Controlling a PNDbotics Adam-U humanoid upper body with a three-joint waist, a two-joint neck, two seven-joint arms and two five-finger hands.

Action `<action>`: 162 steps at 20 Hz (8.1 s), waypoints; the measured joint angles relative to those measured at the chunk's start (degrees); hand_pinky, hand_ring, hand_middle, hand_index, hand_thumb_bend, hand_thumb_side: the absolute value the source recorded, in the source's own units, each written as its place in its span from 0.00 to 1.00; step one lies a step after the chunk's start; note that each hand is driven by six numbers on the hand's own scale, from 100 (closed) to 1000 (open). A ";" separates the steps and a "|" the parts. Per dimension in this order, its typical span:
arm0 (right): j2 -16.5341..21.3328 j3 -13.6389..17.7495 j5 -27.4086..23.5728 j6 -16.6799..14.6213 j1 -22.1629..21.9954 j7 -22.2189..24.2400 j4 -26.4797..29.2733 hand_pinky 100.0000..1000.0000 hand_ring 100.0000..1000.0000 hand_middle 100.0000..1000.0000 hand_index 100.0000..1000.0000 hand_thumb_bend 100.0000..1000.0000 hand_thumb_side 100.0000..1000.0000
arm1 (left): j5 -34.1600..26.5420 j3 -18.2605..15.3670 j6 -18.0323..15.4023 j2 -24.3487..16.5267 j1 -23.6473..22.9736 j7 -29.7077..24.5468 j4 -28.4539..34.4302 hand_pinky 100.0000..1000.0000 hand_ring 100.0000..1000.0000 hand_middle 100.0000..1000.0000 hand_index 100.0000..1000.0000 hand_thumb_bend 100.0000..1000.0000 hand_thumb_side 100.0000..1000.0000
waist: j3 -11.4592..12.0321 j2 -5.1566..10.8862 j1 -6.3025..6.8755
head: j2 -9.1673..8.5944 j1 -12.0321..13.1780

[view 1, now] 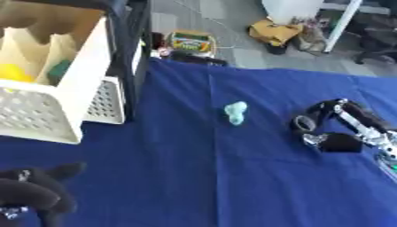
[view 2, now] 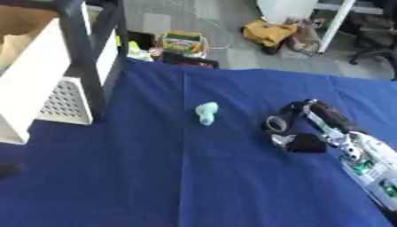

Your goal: Pick up objects from table and place into drawer.

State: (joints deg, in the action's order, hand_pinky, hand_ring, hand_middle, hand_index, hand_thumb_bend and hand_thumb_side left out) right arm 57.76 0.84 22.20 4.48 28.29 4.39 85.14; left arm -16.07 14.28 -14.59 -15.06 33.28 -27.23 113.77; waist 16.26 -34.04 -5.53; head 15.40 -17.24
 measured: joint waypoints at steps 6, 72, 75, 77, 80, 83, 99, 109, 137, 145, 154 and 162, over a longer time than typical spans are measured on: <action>0.00 0.02 0.37 0.09 -0.01 -0.05 0.00 0.72 0.83 0.43 0.74 0.33 0.57 | 0.04 0.05 0.17 0.01 0.00 -0.22 0.00 0.97 0.34 0.57 0.74 0.00 0.85 | 0.00 -0.11 -0.11 | -0.39 0.00; 0.00 0.50 -2.18 1.58 -0.68 -2.41 2.69 0.67 0.74 0.19 0.61 0.26 0.40 | 1.41 0.77 2.36 1.53 -0.52 -2.32 0.00 0.98 0.36 0.58 0.74 0.00 0.88 | 0.28 -0.72 -0.64 | -0.45 -0.58; 0.00 0.48 -2.59 1.65 -0.86 -2.47 2.76 0.67 0.74 0.19 0.60 0.26 0.40 | 1.41 0.77 2.50 1.54 -0.58 -2.40 0.00 0.98 0.36 0.58 0.74 0.00 0.88 | 0.25 -0.67 -0.64 | -0.45 -0.58; 0.00 0.48 -2.96 1.77 -0.93 -2.59 2.93 0.67 0.74 0.19 0.60 0.26 0.40 | 1.39 0.77 2.57 1.54 -0.60 -2.42 0.00 0.98 0.36 0.58 0.74 0.00 0.88 | 0.20 -0.59 -0.64 | -0.44 -0.58; 0.00 0.48 -3.51 1.93 -1.08 -2.75 3.31 0.67 0.74 0.18 0.60 0.26 0.40 | 1.27 0.77 2.79 1.54 -0.77 -2.42 0.00 0.98 0.36 0.58 0.74 0.00 0.88 | 0.06 -0.42 -0.64 | -0.43 -0.58; 0.00 0.50 -4.32 2.11 -1.08 -2.88 3.77 0.67 0.74 0.18 0.60 0.27 0.40 | 1.20 0.77 3.06 1.55 -0.98 -2.49 0.00 0.98 0.36 0.58 0.74 0.00 0.88 | -0.07 -0.08 -0.64 | -0.42 -0.58; 0.59 0.87 -7.92 2.68 -1.27 -3.30 7.07 0.67 0.73 0.16 0.59 0.28 0.43 | -0.47 0.77 4.34 2.00 -1.29 -2.74 0.00 0.97 0.37 0.59 0.74 0.00 0.85 | -0.52 2.64 -0.71 | 0.17 -0.54; 2.29 1.23 -11.47 2.74 -1.67 -3.49 12.64 0.67 0.73 0.15 0.59 0.28 0.47 | -2.92 0.74 5.92 2.01 -1.76 -2.32 0.00 0.96 0.37 0.58 0.74 0.00 0.82 | 0.48 6.31 -1.72 | 1.43 0.55; 4.53 -0.56 -19.50 5.08 7.25 -2.98 23.15 0.66 0.72 0.17 0.57 0.30 0.51 | -5.93 1.54 11.63 2.85 -2.00 -3.18 0.00 0.97 0.38 0.58 0.74 0.01 0.84 | 4.59 10.19 -5.82 | 3.16 -0.85; 3.65 -0.96 -21.29 6.15 11.41 -2.36 22.78 0.66 0.72 0.16 0.57 0.32 0.51 | -5.54 2.24 12.86 3.08 -1.56 -3.98 0.00 0.97 0.37 0.58 0.74 0.02 0.86 | 7.48 10.36 -7.54 | 3.12 -2.97; 2.00 -2.43 -22.34 6.98 16.28 -1.37 21.29 0.66 0.72 0.16 0.57 0.33 0.51 | -5.07 3.06 14.12 4.20 -1.52 -4.90 0.00 0.98 0.37 0.58 0.74 0.04 0.88 | 9.38 10.71 -7.99 | 3.07 -5.39; 0.91 -3.54 -22.30 7.19 18.87 -1.05 20.23 0.65 0.71 0.16 0.56 0.33 0.51 | -4.58 3.60 15.61 5.12 -1.53 -5.50 0.00 0.98 0.37 0.58 0.74 0.04 0.89 | 9.62 10.76 -8.00 | 2.63 -7.27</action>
State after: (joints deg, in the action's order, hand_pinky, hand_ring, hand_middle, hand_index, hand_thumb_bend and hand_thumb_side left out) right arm 58.67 -2.70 -0.10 11.67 47.16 3.34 105.37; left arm -20.65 17.88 1.02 -9.95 31.75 -32.73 113.77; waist 25.88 -23.28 -13.53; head 18.03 -24.51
